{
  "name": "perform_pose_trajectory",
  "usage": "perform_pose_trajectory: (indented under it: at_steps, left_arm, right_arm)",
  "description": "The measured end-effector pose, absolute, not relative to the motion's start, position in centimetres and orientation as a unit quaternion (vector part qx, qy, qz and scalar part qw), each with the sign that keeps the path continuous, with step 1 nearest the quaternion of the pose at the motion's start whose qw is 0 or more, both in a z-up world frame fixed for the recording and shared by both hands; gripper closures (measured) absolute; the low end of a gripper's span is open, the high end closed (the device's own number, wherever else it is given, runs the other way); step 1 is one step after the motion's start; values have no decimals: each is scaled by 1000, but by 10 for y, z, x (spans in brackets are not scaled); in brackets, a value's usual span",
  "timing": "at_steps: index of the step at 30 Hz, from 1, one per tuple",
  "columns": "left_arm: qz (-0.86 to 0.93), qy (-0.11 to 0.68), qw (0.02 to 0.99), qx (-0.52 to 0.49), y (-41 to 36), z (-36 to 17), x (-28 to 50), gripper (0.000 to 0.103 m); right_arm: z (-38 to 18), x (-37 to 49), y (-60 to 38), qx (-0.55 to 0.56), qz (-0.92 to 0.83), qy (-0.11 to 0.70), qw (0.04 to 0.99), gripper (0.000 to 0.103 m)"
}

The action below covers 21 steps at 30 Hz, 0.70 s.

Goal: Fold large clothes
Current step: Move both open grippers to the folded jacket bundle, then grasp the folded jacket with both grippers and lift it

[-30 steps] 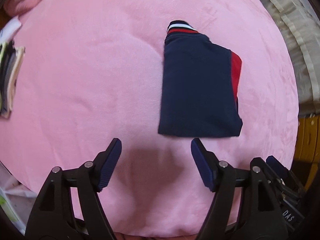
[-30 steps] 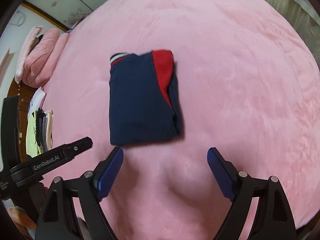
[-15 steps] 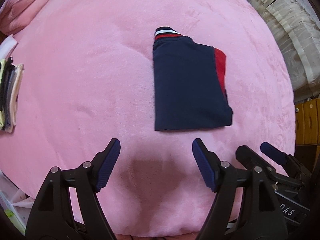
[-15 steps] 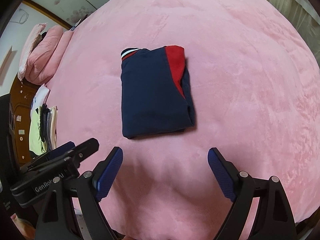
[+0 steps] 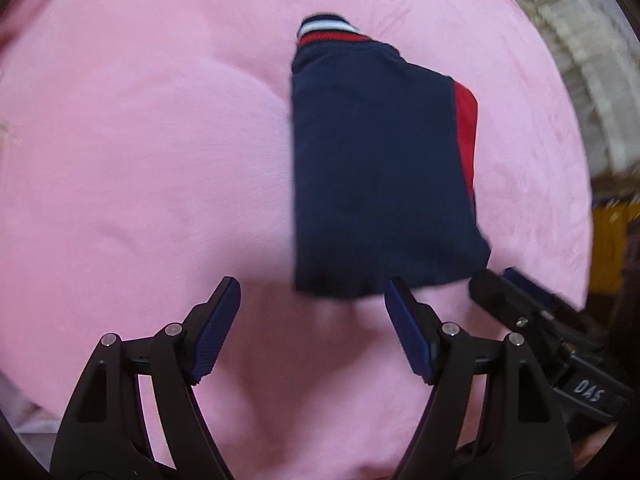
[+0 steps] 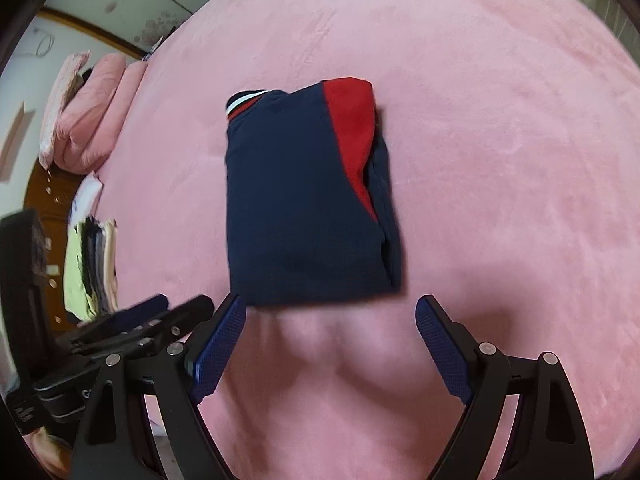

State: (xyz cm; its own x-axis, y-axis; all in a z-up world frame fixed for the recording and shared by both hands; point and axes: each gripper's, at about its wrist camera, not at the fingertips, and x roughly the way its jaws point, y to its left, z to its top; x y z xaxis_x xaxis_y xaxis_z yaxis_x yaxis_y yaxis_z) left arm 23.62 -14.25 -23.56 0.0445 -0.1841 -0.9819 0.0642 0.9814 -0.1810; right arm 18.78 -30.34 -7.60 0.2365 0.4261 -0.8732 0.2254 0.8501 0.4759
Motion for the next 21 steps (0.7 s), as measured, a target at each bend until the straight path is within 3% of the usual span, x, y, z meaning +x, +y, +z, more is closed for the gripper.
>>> perform_pose_trajectory:
  at_steps: [5,8,16,21]
  left_arm:
    - [-116,691,705,-110,-133,-275,269,30]
    - [-150,698,682,-158,-128,-294,284,30]
    - [-169,724,610,-275,-107,-330,298,31]
    - [-162,718,614,-284,-107,-324,291,38]
  right_arm:
    - [-118,217,-314,281,104,616,729,18]
    - [-146,231,-316,317,148,632,692,31]
    - [-177,258,-320,395,163,625,654,31]
    - [-177,263,-322,412,164,624,643,47]
